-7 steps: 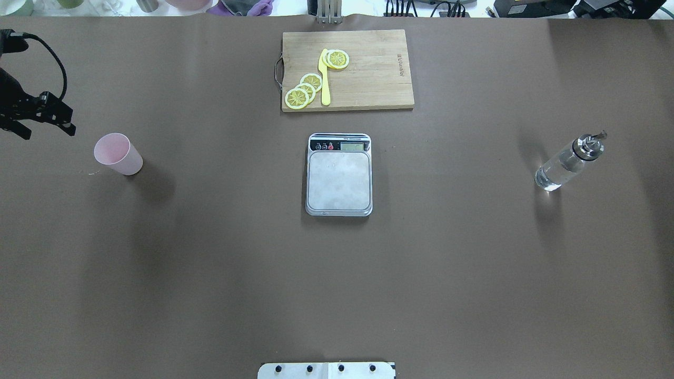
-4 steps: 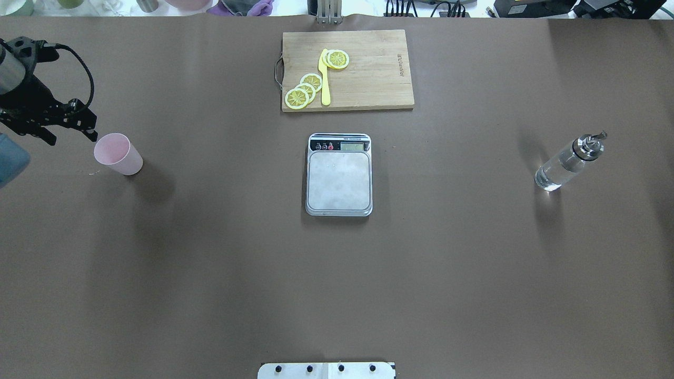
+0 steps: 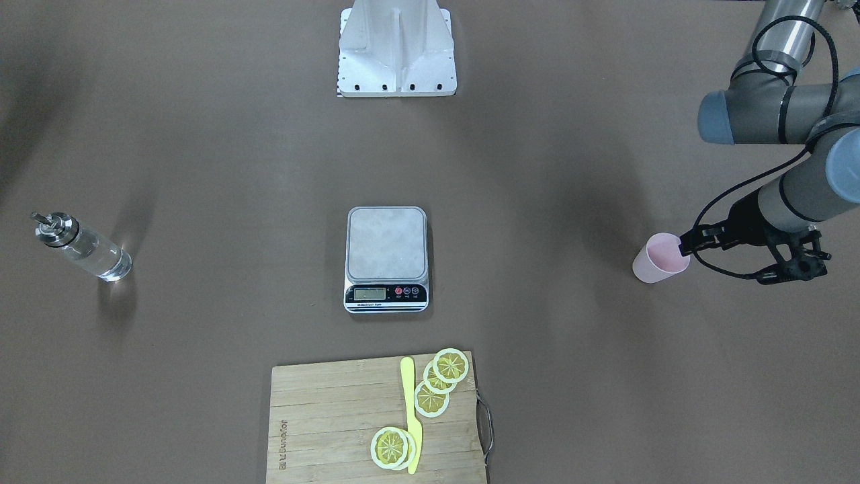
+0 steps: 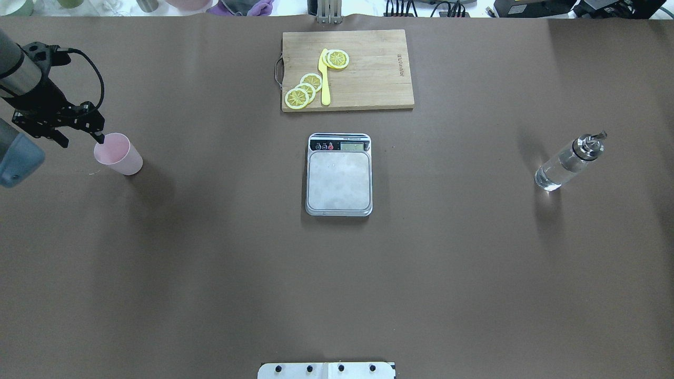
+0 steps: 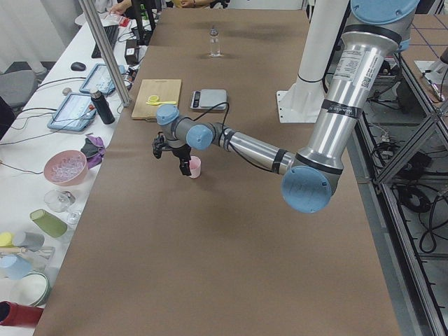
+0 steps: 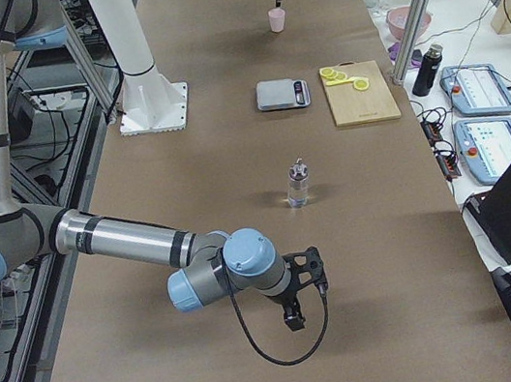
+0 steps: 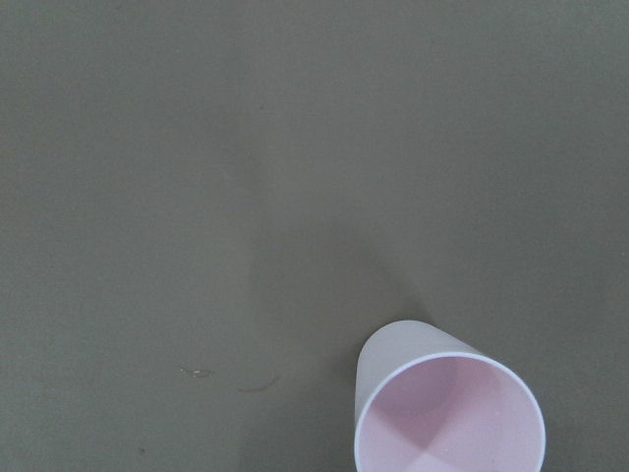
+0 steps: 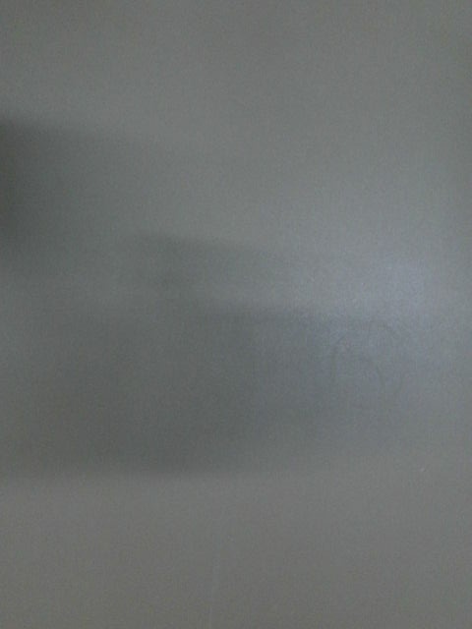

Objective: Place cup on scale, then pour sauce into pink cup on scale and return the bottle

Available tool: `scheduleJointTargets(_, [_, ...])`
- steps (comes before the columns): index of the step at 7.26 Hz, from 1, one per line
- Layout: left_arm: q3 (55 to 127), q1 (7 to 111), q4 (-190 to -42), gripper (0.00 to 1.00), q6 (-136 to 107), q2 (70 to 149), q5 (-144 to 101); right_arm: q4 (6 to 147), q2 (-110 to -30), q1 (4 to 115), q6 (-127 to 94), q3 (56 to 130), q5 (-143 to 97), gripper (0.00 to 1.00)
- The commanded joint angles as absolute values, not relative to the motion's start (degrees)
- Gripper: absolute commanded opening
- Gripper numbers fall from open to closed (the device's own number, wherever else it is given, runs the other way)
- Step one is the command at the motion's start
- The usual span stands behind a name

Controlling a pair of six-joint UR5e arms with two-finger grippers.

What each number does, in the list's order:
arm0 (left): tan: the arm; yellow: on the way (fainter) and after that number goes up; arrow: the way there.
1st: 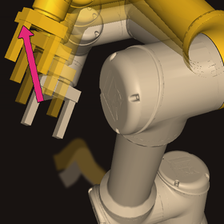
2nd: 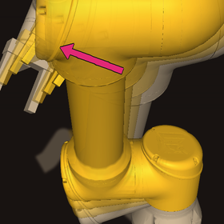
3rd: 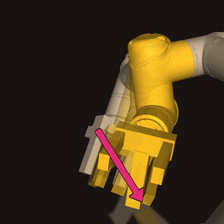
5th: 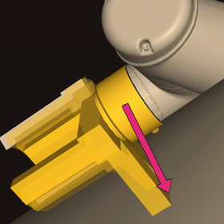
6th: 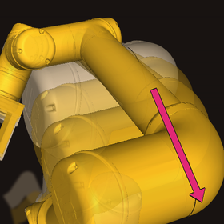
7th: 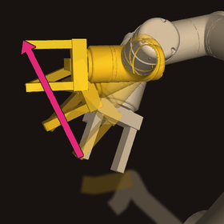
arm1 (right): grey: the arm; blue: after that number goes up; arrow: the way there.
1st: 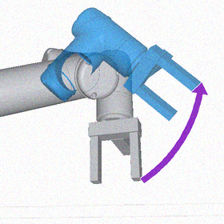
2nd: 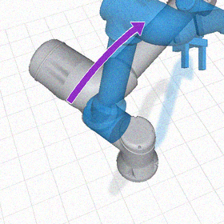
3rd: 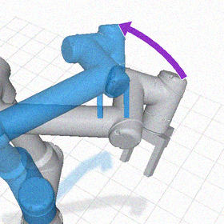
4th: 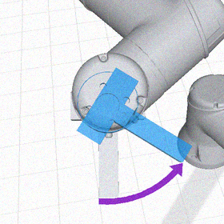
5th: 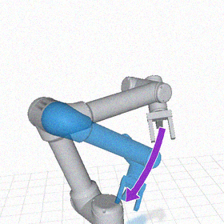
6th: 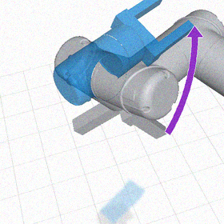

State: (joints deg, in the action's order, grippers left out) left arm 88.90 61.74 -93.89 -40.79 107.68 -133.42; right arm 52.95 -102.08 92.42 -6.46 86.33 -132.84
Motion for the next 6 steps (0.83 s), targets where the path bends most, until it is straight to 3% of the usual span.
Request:
scheduleJointTargets(1, [86.5,59.9,-97.3,0.76,-42.3,107.8,-133.4,47.1,-103.4,91.3,-6.9,84.8,-135.4,1.0])
scheduleJointTargets(3, [85.7,58.8,-98.3,0.71,-42.7,108.2,-133.4,39.8,-103.2,90.4,-6.9,79.0,-139.1,1.0])
scheduleJointTargets(4, [85.7,58.8,-98.3,0.64,-42.8,108.2,-133.4,37.2,-102.7,89.0,-9.6,77.8,-140.7,1.0])
scheduleJointTargets(5, [85.8,58.8,-98.3,0.53,-42.9,108.2,-133.4,33.8,-102.7,86.5,-13.7,77.3,-140.5,1.0])
scheduleJointTargets(6, [86.0,58.7,-98.3,0.35,-42.9,108.2,-133.4,30.1,-102.5,84.6,-16.7,76.5,-140.2,1.0])
